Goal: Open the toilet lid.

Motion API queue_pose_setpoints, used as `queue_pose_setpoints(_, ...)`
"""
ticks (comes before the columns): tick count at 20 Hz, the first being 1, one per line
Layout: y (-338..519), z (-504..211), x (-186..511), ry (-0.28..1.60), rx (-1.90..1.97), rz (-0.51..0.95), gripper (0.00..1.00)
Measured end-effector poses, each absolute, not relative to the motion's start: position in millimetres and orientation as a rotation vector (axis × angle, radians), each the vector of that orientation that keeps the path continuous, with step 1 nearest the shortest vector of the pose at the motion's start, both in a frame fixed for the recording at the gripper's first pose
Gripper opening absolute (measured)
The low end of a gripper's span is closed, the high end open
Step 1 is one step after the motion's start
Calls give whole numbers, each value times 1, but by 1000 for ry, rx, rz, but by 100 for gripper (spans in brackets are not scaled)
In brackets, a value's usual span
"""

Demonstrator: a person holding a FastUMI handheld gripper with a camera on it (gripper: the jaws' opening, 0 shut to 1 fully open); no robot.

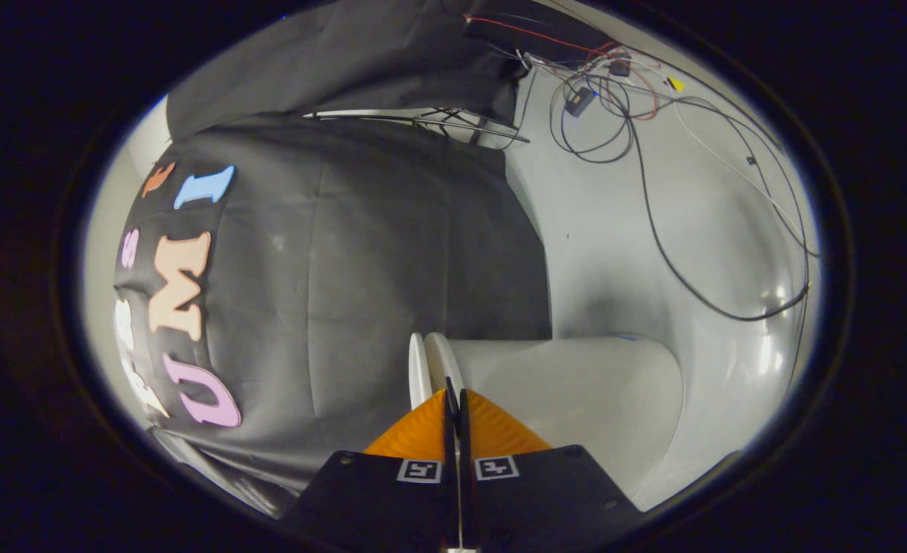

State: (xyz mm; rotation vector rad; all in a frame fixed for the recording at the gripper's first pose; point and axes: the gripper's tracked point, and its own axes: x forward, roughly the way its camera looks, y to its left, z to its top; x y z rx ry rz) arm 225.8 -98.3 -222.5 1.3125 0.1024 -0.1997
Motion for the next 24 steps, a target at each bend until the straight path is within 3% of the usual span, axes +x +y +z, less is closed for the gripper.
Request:
queue_pose_setpoints(13,3,-69,220,-36,823,-38,2)
queue_pose_setpoints(24,129,16,231,-2,395,11,2)
